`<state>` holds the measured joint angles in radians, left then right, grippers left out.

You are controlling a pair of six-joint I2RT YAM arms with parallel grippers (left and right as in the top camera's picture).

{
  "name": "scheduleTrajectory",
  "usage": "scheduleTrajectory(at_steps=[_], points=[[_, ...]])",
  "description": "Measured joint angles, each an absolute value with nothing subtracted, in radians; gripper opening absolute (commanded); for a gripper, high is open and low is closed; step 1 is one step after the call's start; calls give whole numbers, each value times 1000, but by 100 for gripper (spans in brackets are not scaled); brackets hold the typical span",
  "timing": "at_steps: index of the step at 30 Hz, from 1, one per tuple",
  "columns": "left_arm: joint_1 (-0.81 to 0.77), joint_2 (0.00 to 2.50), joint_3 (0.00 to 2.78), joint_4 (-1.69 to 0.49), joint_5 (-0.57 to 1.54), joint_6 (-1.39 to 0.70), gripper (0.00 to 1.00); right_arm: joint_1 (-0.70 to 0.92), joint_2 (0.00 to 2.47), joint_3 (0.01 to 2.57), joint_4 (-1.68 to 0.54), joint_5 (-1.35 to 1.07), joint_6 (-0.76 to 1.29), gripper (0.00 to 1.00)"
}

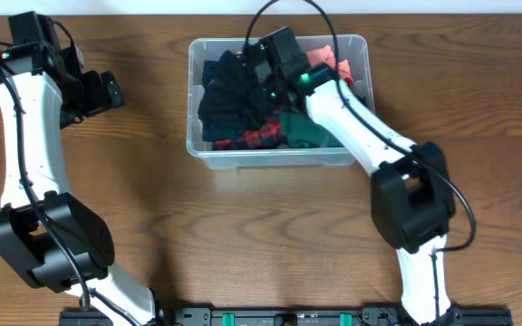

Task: Pack container

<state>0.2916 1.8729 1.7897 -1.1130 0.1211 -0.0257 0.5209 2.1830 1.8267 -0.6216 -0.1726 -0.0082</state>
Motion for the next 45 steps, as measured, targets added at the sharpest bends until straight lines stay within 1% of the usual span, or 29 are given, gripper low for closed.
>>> scheduleTrajectory(at_steps=[1,3,4,9,18,23,33,42,45], points=[[292,1873,1790,-1113,121,-26,98,514,2165,1826,-657,-162,-6,77],[292,1873,1790,-1113,121,-26,98,503,2138,1821,-697,-154,0,94],[292,1873,1790,-1113,121,-26,98,499,2122,1816,-715,-148,5,99],[292,1873,1790,-1113,121,-26,98,489,2001,1789,-767,-110,3,99],[292,1873,1790,-1113,121,-26,98,483,1649,1788,-801,-73,3,99],[292,1873,1790,-1113,121,-26,98,482,1535,1788,-856,-29,3,99],[292,1873,1790,-1113,121,-26,98,482,1418,1788,-1169,-4,4,99],[292,1873,1790,-1113,121,-26,98,482,1405,1787,-1514,89,4,99],[292,1873,1790,-1113,121,-26,98,480,1404,1785,-1529,157,3,99]])
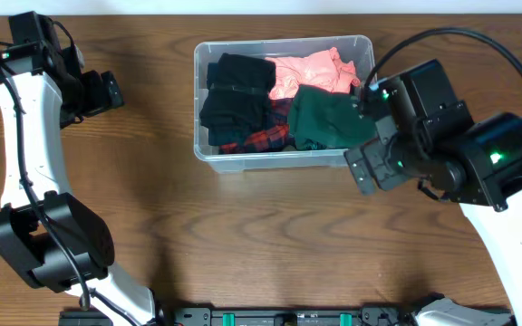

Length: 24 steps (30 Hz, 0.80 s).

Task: Pack container

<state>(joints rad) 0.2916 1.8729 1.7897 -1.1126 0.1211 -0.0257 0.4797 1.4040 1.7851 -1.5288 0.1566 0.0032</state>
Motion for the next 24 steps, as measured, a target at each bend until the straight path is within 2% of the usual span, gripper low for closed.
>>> scheduleTrajectory(at_steps=[2,7,11,16,24], points=[[292,1873,1790,-1113,121,-26,98,467,1389,1770,-1465,186,3,99],[292,1873,1790,-1113,121,-26,98,359,1229,1606,-1129,183,3,99],[292,1873,1790,-1113,123,-26,98,205,989,1349,-843,118,-19,99],[292,1873,1790,-1113,125,-26,98,51,705,1006,-621,28,-101,99],[292,1873,1790,-1112,124,-26,98,-27,418,541,-359,-16,-142,99]])
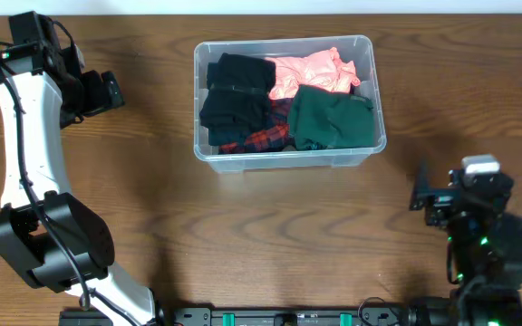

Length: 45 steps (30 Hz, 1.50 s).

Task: Pack container

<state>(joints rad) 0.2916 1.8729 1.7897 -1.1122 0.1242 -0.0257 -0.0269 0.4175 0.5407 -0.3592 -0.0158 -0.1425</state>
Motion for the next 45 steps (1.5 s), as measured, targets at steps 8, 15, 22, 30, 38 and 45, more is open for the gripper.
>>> scheduleTrajectory(at_steps=[8,15,22,30,38,45], points=[[292,1873,1790,-1113,124,-26,98,-27,266,201,-96,-28,-142,99],[292,1873,1790,-1113,125,-26,98,-27,174,84,-85,-28,-142,99],[292,1873,1790,-1113,124,-26,98,-27,123,42,-83,-28,-142,99],[292,1873,1790,-1113,125,-26,98,-27,93,12,-76,-28,-142,99],[292,1873,1790,-1113,124,-26,98,-27,14,12,-70,-28,-142,99],[292,1873,1790,-1113,125,-26,98,-27,13,11,-70,-28,-142,99]])
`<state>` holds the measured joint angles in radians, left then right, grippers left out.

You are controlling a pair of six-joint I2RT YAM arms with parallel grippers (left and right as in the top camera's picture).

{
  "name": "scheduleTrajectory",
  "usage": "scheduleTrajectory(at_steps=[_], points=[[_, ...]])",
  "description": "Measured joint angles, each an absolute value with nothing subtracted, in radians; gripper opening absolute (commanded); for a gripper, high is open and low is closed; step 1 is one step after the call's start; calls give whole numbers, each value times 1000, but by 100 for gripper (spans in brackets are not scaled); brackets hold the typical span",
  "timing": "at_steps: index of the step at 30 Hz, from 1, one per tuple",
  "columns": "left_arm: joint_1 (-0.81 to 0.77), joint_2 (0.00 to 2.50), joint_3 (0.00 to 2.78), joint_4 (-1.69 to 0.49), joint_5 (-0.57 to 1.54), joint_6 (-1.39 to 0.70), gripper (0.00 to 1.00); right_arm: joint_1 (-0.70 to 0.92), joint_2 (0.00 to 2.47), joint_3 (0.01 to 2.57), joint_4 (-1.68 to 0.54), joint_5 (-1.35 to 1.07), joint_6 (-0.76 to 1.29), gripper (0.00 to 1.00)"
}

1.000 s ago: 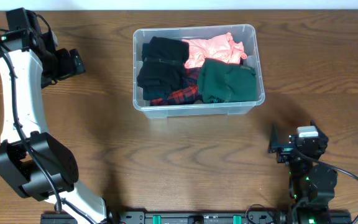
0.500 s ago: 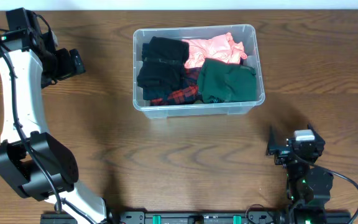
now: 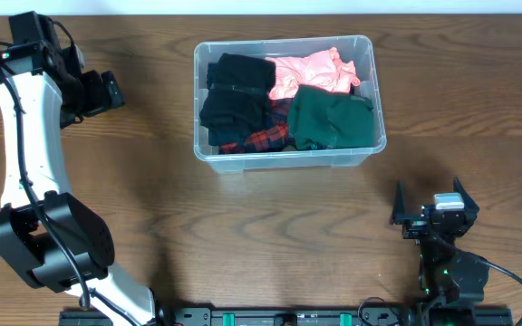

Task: Pack container

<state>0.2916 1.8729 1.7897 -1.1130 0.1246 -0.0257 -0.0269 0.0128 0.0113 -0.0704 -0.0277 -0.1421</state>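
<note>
The clear plastic container (image 3: 284, 159) stands at the back middle of the table. It holds a black garment (image 3: 236, 91), a pink one (image 3: 311, 72), a dark green one (image 3: 332, 118) and a red plaid piece (image 3: 259, 140). My right gripper (image 3: 429, 204) sits folded back near the front right, well clear of the container. Its fingers are spread and hold nothing. My left gripper (image 3: 107, 91) hangs at the far left, a hand's width from the container's left wall. Its jaws do not show plainly.
The left arm's white links (image 3: 25, 154) run down the left side of the wooden table (image 3: 243, 235). A black rail with green marks (image 3: 279, 317) lies along the front edge.
The right arm has drawn a little further in toward the front edge and to the left, with its gripper still open. The container, the clothes and the left arm have not moved.
First my right gripper was down inside the container on the dark clothes. Then it was outside, by the container's right wall, with the clothes lying flat. After that it was back at the front right, where it now rests folded. The left arm stayed still.
</note>
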Motion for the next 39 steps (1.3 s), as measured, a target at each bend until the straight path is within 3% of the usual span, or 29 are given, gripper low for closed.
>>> scheduleTrajectory(at_steps=[28,34,39], points=[[292,1872,1790,-1113,125,-28,98,-27,13,11,-71,-28,-142,99],[282,1824,1774,-936,184,-33,98,-27,13,11,-71,-28,-142,99],[221,1624,1709,-715,224,-13,98,-27,12,11,-71,-28,-142,99]])
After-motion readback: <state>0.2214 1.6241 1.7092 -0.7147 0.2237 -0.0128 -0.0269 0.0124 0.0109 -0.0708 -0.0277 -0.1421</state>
